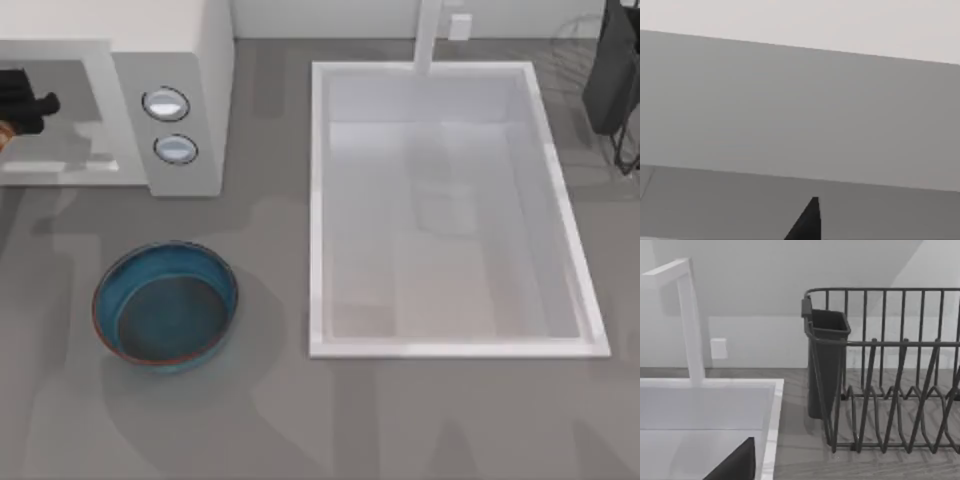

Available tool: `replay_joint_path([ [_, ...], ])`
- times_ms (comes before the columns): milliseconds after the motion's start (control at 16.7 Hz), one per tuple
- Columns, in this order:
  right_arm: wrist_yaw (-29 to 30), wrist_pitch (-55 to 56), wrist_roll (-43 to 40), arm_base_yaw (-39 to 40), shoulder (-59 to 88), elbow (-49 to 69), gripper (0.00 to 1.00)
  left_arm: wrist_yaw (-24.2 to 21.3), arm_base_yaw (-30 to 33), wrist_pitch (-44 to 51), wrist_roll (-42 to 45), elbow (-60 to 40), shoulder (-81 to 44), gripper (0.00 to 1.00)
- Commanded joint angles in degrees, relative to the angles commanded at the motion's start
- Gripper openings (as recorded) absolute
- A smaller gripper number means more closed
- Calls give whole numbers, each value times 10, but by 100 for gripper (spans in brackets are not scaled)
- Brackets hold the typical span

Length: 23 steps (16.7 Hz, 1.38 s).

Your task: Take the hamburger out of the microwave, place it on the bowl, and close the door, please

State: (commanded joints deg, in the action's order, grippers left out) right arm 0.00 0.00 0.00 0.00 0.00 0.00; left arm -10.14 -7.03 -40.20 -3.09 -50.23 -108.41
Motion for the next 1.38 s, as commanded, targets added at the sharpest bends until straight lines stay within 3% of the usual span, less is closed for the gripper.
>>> replay_joint_path([
  [300, 0, 0, 0, 0, 0, 0, 100, 69, 101, 238, -233, -126, -32, 0],
  [1020, 0, 0, 0, 0, 0, 0, 100, 335, 366, 1071, -1070, -462, -207, 0],
  [1380, 0, 0, 0, 0, 0, 0, 100, 451, 440, 1353, -1373, -552, -312, 0],
])
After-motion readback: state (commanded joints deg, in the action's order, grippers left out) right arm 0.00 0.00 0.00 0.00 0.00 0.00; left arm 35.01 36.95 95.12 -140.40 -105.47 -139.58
